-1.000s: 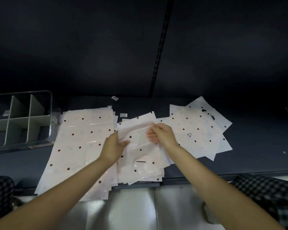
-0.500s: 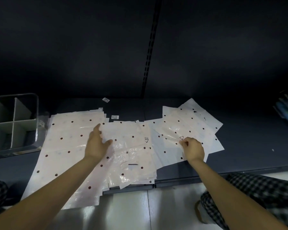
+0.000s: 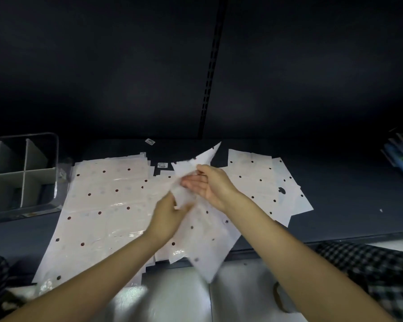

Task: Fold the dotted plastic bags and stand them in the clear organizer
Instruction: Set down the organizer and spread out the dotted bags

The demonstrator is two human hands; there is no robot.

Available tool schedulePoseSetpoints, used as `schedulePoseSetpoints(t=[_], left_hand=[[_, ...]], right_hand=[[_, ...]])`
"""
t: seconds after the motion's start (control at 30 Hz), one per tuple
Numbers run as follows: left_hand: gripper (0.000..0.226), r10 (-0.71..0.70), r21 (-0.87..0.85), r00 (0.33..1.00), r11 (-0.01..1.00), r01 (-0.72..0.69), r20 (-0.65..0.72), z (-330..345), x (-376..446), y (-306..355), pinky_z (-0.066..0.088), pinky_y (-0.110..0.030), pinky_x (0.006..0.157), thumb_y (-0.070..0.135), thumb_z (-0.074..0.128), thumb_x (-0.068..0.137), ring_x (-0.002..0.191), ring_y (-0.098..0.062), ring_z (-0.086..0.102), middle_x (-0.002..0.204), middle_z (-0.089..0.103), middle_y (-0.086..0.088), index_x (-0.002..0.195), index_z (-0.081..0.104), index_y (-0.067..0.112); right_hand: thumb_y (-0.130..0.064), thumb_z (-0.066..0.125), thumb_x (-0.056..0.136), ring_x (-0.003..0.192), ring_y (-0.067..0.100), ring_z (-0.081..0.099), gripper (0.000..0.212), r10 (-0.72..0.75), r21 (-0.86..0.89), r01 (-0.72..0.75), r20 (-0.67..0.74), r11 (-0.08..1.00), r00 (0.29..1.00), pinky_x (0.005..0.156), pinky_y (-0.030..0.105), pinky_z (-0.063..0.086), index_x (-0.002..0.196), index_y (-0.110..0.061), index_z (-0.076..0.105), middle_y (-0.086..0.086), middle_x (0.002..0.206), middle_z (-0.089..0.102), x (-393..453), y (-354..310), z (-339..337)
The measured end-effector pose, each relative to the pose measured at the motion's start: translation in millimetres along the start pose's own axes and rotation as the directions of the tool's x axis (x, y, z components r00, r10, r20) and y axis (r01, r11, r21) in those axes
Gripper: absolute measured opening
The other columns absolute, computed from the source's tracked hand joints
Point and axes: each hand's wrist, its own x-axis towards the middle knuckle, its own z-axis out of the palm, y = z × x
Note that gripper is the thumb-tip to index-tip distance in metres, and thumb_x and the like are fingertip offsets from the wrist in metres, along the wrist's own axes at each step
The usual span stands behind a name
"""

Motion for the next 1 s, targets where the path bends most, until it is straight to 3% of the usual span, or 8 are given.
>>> schedulePoseSetpoints(t=[0.13, 0.27, 0.37, 0.47, 0.63, 0.73, 0.83, 1.0], left_hand=[[0.012, -0.120, 0.003, 0.941, 0.992, 0.127, -0.316, -37.8, 17.1, -7.7, 0.043, -0.024, 0.055, 0.013, 0.054, 0.094, 0.058, -0.019, 0.053, 0.072, 0.061, -0.007, 0.084, 0.059, 0.013], [0.015, -0.295, 0.162, 0.876, 0.912, 0.378, -0.382, -103.2, 38.0, -39.8, 0.042, -0.037, 0.074, 0.017, 0.058, 0.092, 0.086, -0.035, 0.060, 0.084, 0.061, -0.019, 0.091, 0.062, 0.002], [0.031, -0.382, 0.368, 0.844, 0.774, 0.515, -0.377, -148.2, 43.2, -63.9, 0.037, -0.038, 0.075, 0.019, 0.056, 0.094, 0.095, -0.040, 0.057, 0.102, 0.061, -0.029, 0.107, 0.057, -0.009], [0.035, -0.396, 0.479, 0.823, 0.675, 0.562, -0.407, -179.2, 40.0, -76.9, 0.040, -0.042, 0.079, 0.019, 0.055, 0.095, 0.098, -0.044, 0.056, 0.108, 0.058, -0.034, 0.113, 0.053, -0.011], [0.029, -0.232, 0.546, 0.806, 0.631, 0.550, -0.544, -202.5, 30.5, -80.3, 0.049, -0.053, 0.073, 0.017, 0.054, 0.094, 0.087, -0.049, 0.057, 0.099, 0.058, -0.034, 0.115, 0.045, 0.000], [0.055, -0.034, 0.599, 0.851, 0.695, 0.397, -0.524, -191.2, 31.7, -69.6, 0.046, -0.059, 0.078, 0.010, 0.062, 0.088, 0.111, -0.050, 0.047, 0.124, 0.049, -0.032, 0.135, 0.035, 0.004], [0.067, 0.098, 0.638, 0.917, 0.747, 0.188, -0.386, -165.5, 32.4, -51.2, 0.039, -0.056, 0.097, 0.008, 0.067, 0.084, 0.130, -0.043, 0.034, 0.144, 0.036, -0.024, 0.142, 0.034, 0.003], [0.086, -0.087, 0.269, 0.984, 0.962, 0.043, 0.153, -93.3, 17.3, -25.4, 0.031, -0.033, 0.109, 0.023, 0.077, 0.074, 0.133, -0.021, 0.036, 0.149, 0.034, -0.002, 0.146, 0.030, 0.017]], right_hand=[[-0.024, 0.055, 0.094, 0.082, 0.020, 0.068, 0.017, -0.230, -0.427, 0.152, -0.136, 0.891, 0.964, 0.070, 0.023, 0.054, 0.094, -0.008, 0.057, 0.014, 0.096, 0.069, 8.1, 8.1, -25.6], [-0.025, 0.064, 0.088, 0.123, 0.024, 0.046, 0.043, -0.402, -0.904, -0.033, -0.222, 0.427, 0.888, 0.095, 0.027, 0.039, 0.125, -0.009, 0.052, 0.007, 0.131, 0.053, 12.6, 18.6, -112.6], [-0.036, 0.067, 0.084, 0.132, 0.027, 0.029, 0.068, -0.298, -0.970, -0.197, -0.232, 0.142, 0.926, 0.103, 0.035, 0.037, 0.141, -0.015, 0.036, 0.006, 0.144, 0.037, 11.5, 30.8, -164.6], [-0.035, 0.064, 0.086, 0.121, 0.025, 0.038, 0.045, -0.393, -0.980, -0.198, -0.193, 0.027, 0.899, 0.091, 0.034, 0.044, 0.127, -0.019, 0.053, 0.004, 0.131, 0.046, 14.8, 41.3, -181.3], [-0.021, 0.056, 0.092, 0.102, 0.022, 0.051, 0.013, -0.479, -0.977, -0.214, -0.191, 0.007, 0.856, 0.070, 0.030, 0.048, 0.096, -0.011, 0.063, 0.006, 0.105, 0.058, 16.7, 41.9, -178.0], [-0.025, 0.052, 0.094, 0.091, 0.023, 0.056, 0.017, -0.484, -0.970, -0.232, -0.238, 0.074, 0.842, 0.067, 0.028, 0.046, 0.091, -0.012, 0.062, 0.006, 0.098, 0.062, 14.4, 38.5, -168.3], [-0.026, 0.053, 0.094, 0.083, 0.023, 0.059, 0.019, -0.494, -0.940, -0.151, -0.292, 0.307, 0.819, 0.069, 0.030, 0.049, 0.092, -0.010, 0.062, 0.005, 0.090, 0.065, 15.2, 32.3, -139.0], [-0.017, 0.055, 0.092, 0.073, 0.019, 0.057, 0.011, -0.268, -0.594, 0.024, -0.326, 0.804, 0.907, 0.071, 0.031, 0.051, 0.086, -0.009, 0.055, 0.006, 0.092, 0.059, 17.4, 20.6, -51.6]])
